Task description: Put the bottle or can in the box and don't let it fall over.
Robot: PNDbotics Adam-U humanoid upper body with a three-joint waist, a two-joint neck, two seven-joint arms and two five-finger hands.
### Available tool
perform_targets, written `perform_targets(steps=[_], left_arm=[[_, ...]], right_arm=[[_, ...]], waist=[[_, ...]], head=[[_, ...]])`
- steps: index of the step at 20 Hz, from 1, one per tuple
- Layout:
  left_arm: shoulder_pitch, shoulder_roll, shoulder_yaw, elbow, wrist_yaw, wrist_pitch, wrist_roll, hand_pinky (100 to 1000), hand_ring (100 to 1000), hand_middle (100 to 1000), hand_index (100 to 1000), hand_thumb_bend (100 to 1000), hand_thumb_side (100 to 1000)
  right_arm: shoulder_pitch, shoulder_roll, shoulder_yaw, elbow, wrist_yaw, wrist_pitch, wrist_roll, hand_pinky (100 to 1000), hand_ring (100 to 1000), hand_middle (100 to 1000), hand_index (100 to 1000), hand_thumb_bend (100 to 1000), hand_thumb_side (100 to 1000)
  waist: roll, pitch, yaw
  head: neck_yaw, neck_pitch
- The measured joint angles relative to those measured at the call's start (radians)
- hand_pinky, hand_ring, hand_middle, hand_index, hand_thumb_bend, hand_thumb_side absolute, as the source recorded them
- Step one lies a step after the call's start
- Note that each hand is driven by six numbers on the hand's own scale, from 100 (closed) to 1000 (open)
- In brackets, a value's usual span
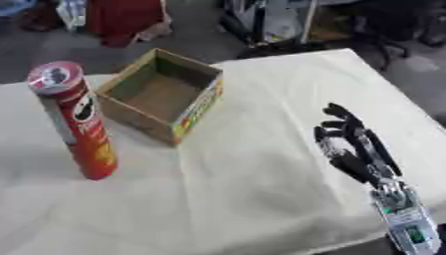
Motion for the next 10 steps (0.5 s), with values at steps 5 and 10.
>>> perform_targets(steps=[5,10], left_arm=[[0.000,0.007,0.000,-0.004,-0.005,-0.001,-0.012,594,624,733,915,644,746],[0.000,0.010,-0.001,-0.005,-0.006,-0.002,-0.022,594,624,733,916,644,753]], right_arm=[[0.000,0.000,0.000,0.000,0.000,0.001,0.001,780,829,892,971,214,636],[0.000,0.000,0.000,0.000,0.000,0.001,0.002,780,828,892,971,216,636]], waist=[[0.000,0.000,0.002],[0.000,0.000,0.002]], head=[[0.004,0.001],[0.013,0.001]])
